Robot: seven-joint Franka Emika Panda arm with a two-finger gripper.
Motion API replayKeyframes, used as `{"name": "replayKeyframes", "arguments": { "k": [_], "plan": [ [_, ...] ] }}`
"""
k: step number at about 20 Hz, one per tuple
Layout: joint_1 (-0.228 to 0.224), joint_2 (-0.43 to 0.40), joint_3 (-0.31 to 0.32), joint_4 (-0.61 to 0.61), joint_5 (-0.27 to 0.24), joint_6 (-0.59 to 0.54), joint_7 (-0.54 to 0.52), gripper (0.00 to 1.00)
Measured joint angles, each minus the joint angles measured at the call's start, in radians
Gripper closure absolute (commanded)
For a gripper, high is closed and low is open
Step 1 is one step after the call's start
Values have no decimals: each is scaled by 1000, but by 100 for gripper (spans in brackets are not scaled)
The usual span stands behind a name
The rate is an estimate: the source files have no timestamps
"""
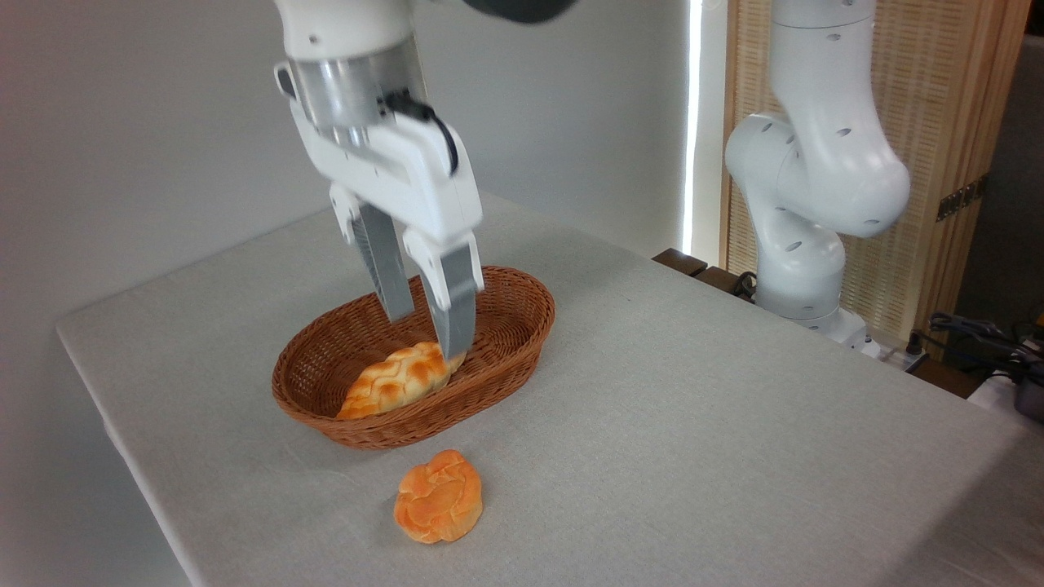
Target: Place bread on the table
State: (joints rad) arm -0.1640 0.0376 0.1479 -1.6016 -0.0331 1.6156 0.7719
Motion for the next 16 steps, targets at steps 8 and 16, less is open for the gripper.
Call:
{"name": "replayKeyframes", "arguments": {
  "k": [8, 16],
  "plan": [
    [69, -53, -130, -2, -1, -75, -112, 0],
    [71, -50, -132, -14, 0, -73, -112, 0]
  ]
}}
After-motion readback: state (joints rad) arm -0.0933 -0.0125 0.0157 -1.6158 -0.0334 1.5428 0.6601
